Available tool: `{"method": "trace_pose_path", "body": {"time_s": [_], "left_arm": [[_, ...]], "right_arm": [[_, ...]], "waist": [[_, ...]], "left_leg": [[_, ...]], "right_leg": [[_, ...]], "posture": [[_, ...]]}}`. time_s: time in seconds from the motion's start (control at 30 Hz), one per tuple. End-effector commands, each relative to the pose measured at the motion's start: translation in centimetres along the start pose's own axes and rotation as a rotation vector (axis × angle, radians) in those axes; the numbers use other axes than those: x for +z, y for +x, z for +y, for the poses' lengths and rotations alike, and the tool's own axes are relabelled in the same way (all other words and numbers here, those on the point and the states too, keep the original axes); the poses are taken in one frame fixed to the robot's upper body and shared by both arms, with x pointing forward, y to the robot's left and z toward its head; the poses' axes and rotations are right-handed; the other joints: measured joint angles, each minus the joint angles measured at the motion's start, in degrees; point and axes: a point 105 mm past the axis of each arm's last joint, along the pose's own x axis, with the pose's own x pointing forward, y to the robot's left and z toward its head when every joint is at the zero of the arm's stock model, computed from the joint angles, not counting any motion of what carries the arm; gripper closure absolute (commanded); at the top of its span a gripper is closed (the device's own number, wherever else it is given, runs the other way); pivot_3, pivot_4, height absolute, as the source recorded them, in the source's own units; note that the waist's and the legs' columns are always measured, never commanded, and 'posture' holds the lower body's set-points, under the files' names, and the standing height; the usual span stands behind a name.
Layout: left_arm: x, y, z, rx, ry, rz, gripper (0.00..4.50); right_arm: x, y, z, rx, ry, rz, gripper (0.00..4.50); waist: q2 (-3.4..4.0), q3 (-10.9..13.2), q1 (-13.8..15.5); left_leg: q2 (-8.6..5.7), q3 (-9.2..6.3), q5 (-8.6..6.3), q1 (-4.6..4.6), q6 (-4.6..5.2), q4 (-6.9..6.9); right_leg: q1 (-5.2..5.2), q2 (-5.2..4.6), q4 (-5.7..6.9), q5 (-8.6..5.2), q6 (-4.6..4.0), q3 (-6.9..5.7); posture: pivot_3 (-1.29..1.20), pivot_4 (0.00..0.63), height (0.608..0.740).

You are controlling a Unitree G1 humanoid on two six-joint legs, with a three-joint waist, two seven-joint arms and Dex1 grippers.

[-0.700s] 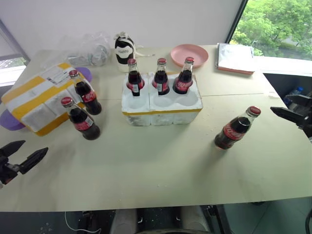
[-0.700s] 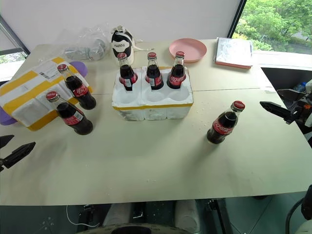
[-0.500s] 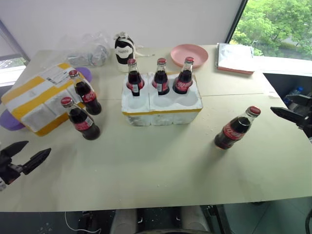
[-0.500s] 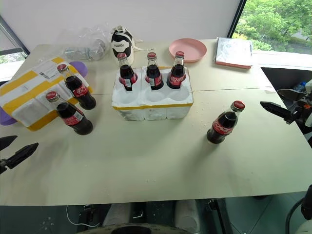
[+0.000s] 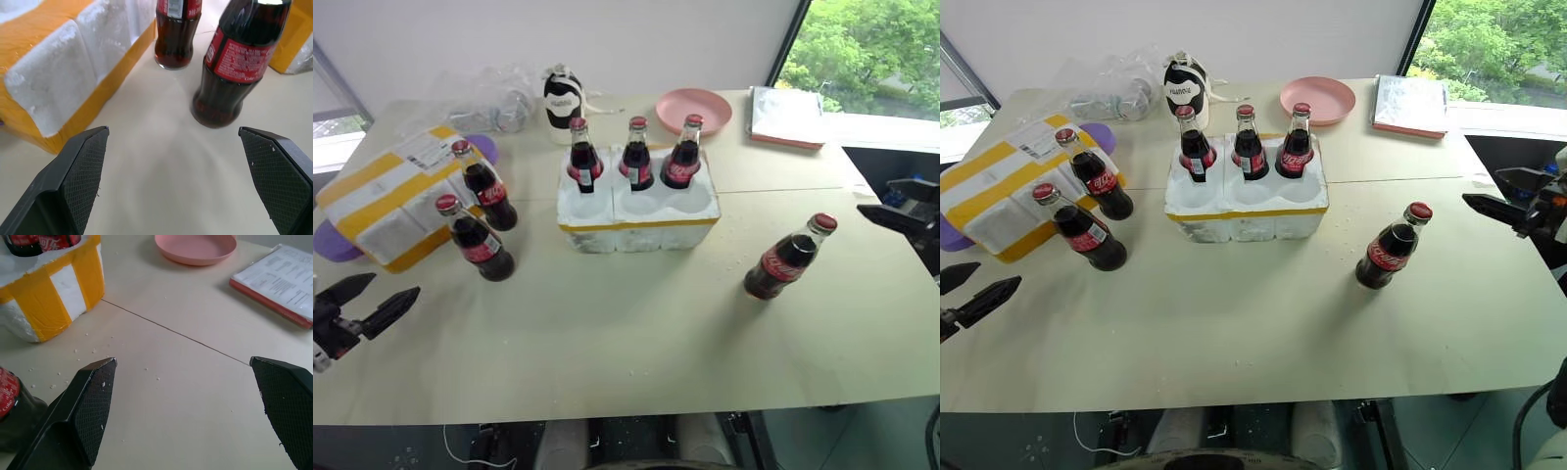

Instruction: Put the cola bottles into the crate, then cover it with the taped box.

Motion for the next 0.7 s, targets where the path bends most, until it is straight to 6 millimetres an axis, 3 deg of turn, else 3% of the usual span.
{"method": "trace_pose_path", "body": {"time_s": [0.03,0.23,0.4,0.53,0.7], "left_arm": [[1.3,0.7,-0.4,-0.072,0.031,-0.02,0.06],[3.4,2.6,-1.9,-0.211,0.082,-0.034,0.06],[4.0,4.3,-2.8,-0.281,0.125,-0.026,0.06],[3.5,5.7,-3.1,-0.308,0.148,-0.012,0.06],[2.5,7.6,-3.4,-0.327,0.17,0.006,0.06]], "right_arm": [[4.9,-1.3,1.0,0.112,-0.032,-0.079,0.0],[10.9,-0.5,5.0,0.333,-0.103,-0.143,0.0],[13.9,0.8,9.5,0.519,-0.181,-0.145,0.0],[15.7,1.6,12.7,0.626,-0.209,-0.189,0.0],[15.9,1.9,14.4,0.675,-0.226,-0.199,0.0]], "waist": [[0.01,0.0,0.0],[0.12,0.1,-0.2],[0.18,0.1,-0.1],[0.18,0.1,0.0],[0.16,0.1,0.4]], "left_leg": [[0.0,0.0,0.0,0.0,0.0,0.0],[0.05,-0.01,-0.01,0.0,-0.02,-0.03],[0.04,0.0,-0.01,-0.1,-0.03,-0.05],[0.04,0.02,0.0,-0.34,-0.04,-0.04],[-0.03,0.02,0.02,-0.75,-0.04,0.03]], "right_leg": [[-0.01,0.0,0.0,0.0,0.0,0.0],[-0.07,0.0,0.01,0.01,-0.02,0.01],[-0.19,-0.01,0.03,0.02,-0.01,0.01],[-0.42,-0.02,0.09,0.03,0.0,0.01],[-0.74,-0.03,0.11,0.08,0.04,0.01]], "posture": [[0.0,0.15,0.74],[0.0,0.15,0.74],[0.0,0.15,0.74],[0.0,0.15,0.74],[0.0,0.15,0.74]]}}
